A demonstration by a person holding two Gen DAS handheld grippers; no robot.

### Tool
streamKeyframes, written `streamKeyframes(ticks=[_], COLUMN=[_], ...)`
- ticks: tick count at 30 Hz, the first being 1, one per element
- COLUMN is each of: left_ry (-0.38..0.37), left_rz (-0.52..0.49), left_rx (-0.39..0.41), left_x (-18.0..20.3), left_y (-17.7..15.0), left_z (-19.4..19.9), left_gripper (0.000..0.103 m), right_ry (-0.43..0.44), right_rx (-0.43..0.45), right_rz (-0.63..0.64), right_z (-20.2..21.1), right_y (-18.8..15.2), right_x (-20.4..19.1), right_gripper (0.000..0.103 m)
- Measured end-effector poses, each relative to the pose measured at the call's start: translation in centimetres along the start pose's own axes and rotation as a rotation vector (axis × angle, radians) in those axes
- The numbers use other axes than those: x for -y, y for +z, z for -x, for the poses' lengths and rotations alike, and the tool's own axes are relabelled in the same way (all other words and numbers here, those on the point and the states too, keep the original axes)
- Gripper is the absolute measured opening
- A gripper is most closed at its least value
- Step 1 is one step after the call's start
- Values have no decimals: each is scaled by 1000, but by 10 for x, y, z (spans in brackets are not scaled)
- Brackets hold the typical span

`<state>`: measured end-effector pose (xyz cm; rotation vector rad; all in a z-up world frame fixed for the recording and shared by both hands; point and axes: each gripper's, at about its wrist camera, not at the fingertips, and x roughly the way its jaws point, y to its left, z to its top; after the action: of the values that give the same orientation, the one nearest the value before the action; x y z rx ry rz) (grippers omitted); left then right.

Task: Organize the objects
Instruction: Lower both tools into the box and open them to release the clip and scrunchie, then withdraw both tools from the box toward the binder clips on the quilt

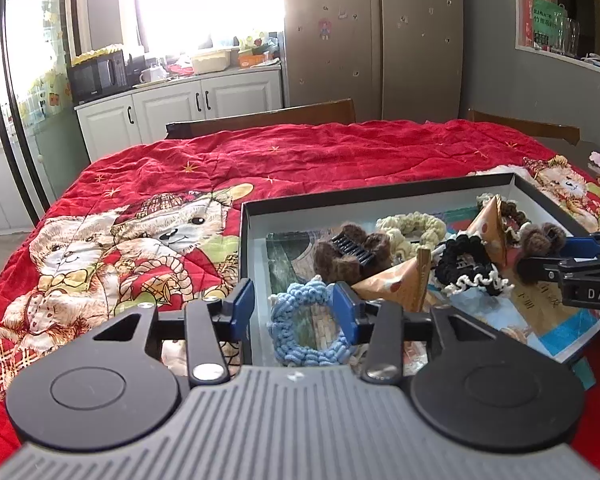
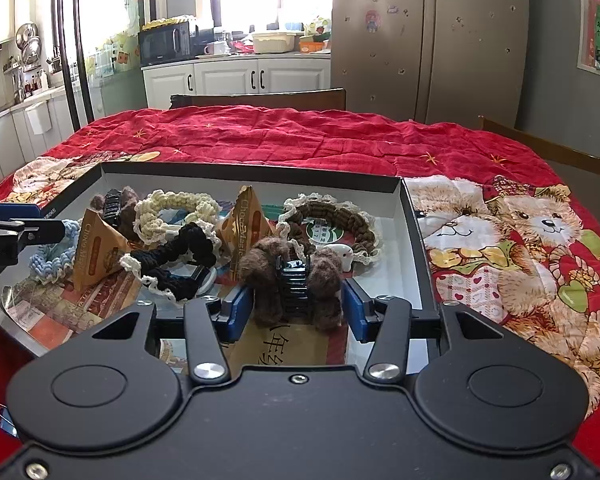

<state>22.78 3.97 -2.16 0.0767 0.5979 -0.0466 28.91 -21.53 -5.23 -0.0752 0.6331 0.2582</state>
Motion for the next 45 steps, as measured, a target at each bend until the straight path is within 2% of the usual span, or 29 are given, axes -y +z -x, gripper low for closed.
streamKeyframes(ticks=[3, 26, 45], left_ry=[8, -8, -79], left_rz=[-1, -1, -33], left_rx=[11, 98, 150], left_x=[0, 3, 15], left_y=[2, 14, -7], left_z=[5, 57, 110], left_gripper=[64, 70, 74], right_ry=[0, 21, 35], right_rx=[9, 64, 93], right_rz=[-5, -3, 31], right_z=[5, 65, 131], right_y=[2, 8, -16], right_x=[1, -9, -26], right_gripper=[50, 52, 55])
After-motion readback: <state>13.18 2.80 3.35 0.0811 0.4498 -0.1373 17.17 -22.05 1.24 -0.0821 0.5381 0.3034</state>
